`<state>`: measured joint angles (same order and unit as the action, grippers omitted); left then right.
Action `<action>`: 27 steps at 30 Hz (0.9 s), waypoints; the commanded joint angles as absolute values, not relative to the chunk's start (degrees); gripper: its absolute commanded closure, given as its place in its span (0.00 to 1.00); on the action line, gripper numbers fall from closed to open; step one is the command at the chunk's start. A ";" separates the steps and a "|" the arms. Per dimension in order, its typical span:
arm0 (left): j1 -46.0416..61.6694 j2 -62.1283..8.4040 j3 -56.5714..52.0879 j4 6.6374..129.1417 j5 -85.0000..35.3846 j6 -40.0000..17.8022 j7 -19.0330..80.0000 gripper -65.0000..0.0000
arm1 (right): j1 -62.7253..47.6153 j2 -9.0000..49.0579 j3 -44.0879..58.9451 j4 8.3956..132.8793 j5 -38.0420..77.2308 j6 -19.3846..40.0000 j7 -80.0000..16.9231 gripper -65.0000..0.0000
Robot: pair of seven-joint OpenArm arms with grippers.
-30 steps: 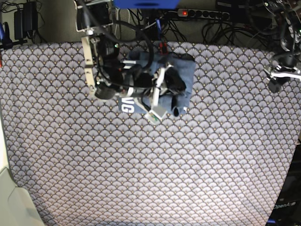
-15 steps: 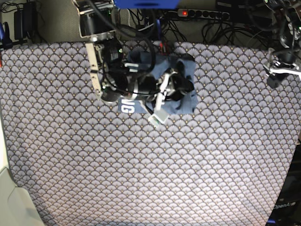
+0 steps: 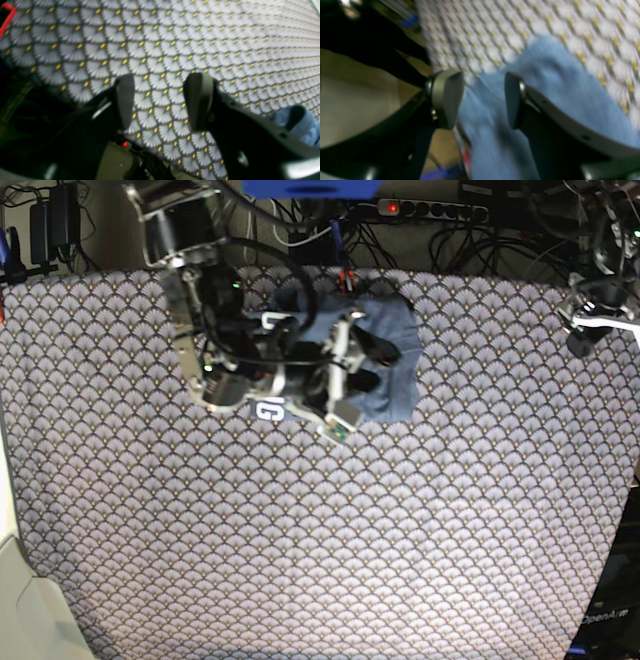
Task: Fold the T-shirt properly
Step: 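Fold the strip's end over onto the bundle with the right gripper, then move the left gripper to the bundle's edge and grasp it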
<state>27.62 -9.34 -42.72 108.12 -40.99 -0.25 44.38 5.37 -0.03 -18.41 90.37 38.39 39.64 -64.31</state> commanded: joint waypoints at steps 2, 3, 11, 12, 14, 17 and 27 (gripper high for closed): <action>28.00 -9.80 -42.68 109.32 -41.63 -0.84 43.21 0.51 | 6.99 2.33 -18.24 92.00 40.04 40.00 -62.81 0.61; 28.35 -9.80 -41.89 109.32 -41.71 -0.84 43.21 0.55 | 7.43 3.91 -18.24 92.53 40.04 40.00 -62.81 0.66; 32.66 -10.15 -31.34 109.32 -40.92 -0.84 43.21 0.98 | 11.56 16.22 -12.62 94.46 40.04 40.00 -63.43 1.00; 33.19 -10.15 -29.58 109.32 -40.92 -0.84 43.21 1.00 | 11.65 17.71 -11.47 94.46 40.04 40.00 -63.43 1.00; 33.80 -10.15 -26.59 109.32 -40.92 -0.84 43.21 0.99 | 11.30 20.09 -8.75 94.20 40.04 40.00 -63.43 1.00; 33.80 -10.07 -21.41 109.32 -40.92 -0.75 43.21 0.99 | 7.60 21.93 -5.14 94.55 40.31 40.00 -63.43 1.00; 32.75 -9.63 -6.37 108.70 -40.84 -0.13 42.68 0.99 | -1.19 21.41 -3.30 94.99 40.13 40.00 -62.81 1.00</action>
<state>32.75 -9.34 -6.11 107.87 -40.36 0.21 43.53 -1.83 20.69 -3.75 94.04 39.38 39.64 -63.83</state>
